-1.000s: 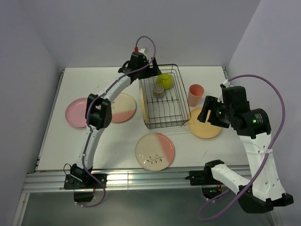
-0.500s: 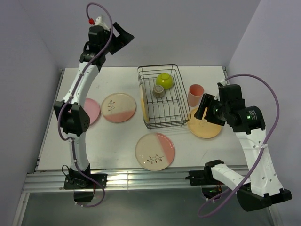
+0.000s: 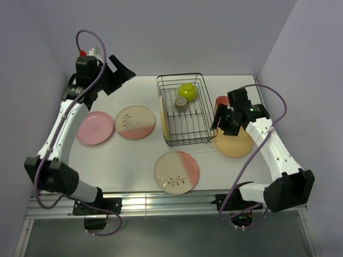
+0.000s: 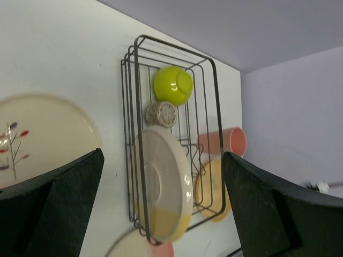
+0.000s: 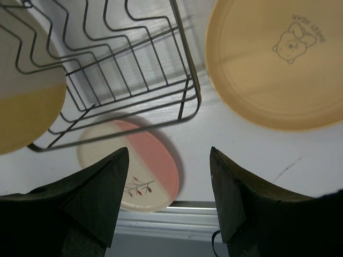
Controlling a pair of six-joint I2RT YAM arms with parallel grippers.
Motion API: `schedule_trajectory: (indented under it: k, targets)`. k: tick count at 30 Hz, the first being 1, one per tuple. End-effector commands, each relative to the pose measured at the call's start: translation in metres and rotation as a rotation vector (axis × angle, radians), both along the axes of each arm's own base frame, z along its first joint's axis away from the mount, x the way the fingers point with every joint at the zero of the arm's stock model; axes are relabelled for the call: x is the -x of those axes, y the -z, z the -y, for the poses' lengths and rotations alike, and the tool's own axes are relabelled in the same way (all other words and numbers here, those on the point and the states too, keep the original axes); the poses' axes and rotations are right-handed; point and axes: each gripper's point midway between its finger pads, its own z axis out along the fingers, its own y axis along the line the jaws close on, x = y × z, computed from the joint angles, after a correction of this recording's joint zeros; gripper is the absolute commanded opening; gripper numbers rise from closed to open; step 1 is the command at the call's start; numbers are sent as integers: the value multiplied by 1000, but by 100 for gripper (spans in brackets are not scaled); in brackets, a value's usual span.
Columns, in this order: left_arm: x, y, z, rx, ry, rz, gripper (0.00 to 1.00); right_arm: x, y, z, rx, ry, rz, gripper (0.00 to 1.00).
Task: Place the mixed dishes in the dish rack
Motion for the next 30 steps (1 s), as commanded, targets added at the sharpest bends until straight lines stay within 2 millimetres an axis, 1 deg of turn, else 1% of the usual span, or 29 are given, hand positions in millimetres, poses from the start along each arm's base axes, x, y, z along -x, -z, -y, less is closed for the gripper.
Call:
schedule_trajectory:
  k: [1,2,3,4,6,7,8,9,10,11,12,13,14,16,17,19,20,23,26,27,30]
  targets:
    - [57,-38,-9,-19,29,101,99,-37,-3,7,44,49,88,69]
    - [65,-37,-11,-31,30,101,99,-43,2,11,66,66,86,67]
    - [75,-26,-13,-44,31,61,99,-46,12,12,80,73,55,66]
    - [89,-31,-15,-53,46,76,98,-48,17,14,91,79,44,65]
    - [100,-28,-18,-74,54,59,98,-51,32,19,126,97,18,63]
    - [111,-25,-20,-85,57,36,98,-52,36,20,137,95,13,62]
    - [116,-24,-19,-99,78,35,98,-57,38,21,141,94,26,59]
    - [120,-26,-21,-110,78,39,98,-57,45,22,156,89,14,58]
    - [126,-25,-24,-122,75,31,98,-59,48,22,166,79,14,54]
    - [128,-25,-26,-141,79,37,98,-60,51,24,176,79,4,49]
    - [131,-27,-27,-150,80,42,98,-61,57,25,189,76,-12,47]
    - [133,-28,-29,-162,80,47,98,-61,60,28,208,77,-21,45]
    - [135,-28,-29,-168,83,45,98,-61,62,28,213,76,-26,36]
    - [136,-30,-29,-172,88,52,98,-57,67,29,220,70,-42,27]
    - [136,-30,-29,-175,91,57,98,-56,69,27,216,63,-42,18]
    - [134,-29,-28,-173,97,59,98,-49,71,23,210,53,-48,13]
    - [133,-28,-27,-169,102,56,98,-46,72,22,208,49,-50,8]
    - [128,-27,-21,-149,121,52,98,-35,76,6,163,18,-61,0]
    - [124,-28,-17,-135,133,56,98,-22,76,-11,108,3,-70,0]
    - [124,-29,-16,-133,134,57,98,-17,73,-18,91,-6,-62,0]
    - [123,-29,-15,-136,138,59,98,-11,65,-31,48,-19,-44,0]
